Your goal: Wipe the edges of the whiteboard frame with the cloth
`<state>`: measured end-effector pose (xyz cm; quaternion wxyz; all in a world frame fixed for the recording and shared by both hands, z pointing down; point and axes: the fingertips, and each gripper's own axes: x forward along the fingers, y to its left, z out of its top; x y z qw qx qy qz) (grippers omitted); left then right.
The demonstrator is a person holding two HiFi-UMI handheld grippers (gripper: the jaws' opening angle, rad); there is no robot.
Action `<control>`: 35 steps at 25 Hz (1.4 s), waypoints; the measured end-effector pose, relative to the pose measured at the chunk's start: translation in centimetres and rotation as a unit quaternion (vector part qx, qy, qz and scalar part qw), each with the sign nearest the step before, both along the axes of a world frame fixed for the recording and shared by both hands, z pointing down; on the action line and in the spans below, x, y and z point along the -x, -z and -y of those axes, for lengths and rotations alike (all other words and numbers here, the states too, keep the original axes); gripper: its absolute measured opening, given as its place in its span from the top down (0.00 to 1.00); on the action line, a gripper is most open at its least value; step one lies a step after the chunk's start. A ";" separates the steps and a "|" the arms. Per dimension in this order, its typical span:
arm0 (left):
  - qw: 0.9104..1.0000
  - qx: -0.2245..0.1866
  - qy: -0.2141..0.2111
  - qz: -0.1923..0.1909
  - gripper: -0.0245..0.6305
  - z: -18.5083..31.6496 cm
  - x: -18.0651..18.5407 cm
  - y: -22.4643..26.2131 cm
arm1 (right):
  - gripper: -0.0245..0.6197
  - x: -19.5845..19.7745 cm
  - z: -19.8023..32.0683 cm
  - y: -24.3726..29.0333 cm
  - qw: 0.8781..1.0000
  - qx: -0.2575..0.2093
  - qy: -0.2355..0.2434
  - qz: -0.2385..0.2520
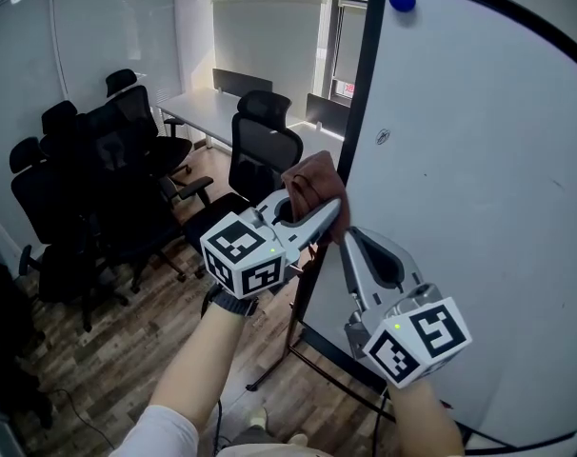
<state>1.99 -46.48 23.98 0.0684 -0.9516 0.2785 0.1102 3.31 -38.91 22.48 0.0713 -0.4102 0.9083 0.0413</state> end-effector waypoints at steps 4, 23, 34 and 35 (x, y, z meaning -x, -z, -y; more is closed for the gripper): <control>1.000 0.019 0.005 -0.005 0.86 -0.4 0.3 -2.1 | 0.96 0.2 0.1 -2.2 1.000 0.008 -0.008 -0.010; 0.996 0.085 0.032 0.020 0.86 -9.3 1.4 -10.3 | 0.96 -0.9 -2.9 -10.1 0.998 0.057 -0.001 -0.011; 0.993 0.091 0.059 0.052 0.86 -12.9 1.3 -13.2 | 0.96 -1.2 -4.9 -12.5 0.997 0.072 0.005 -0.009; 0.993 0.092 0.060 0.053 0.86 -13.0 1.2 -13.4 | 0.96 -1.2 -4.9 -12.5 0.997 0.072 0.007 -0.010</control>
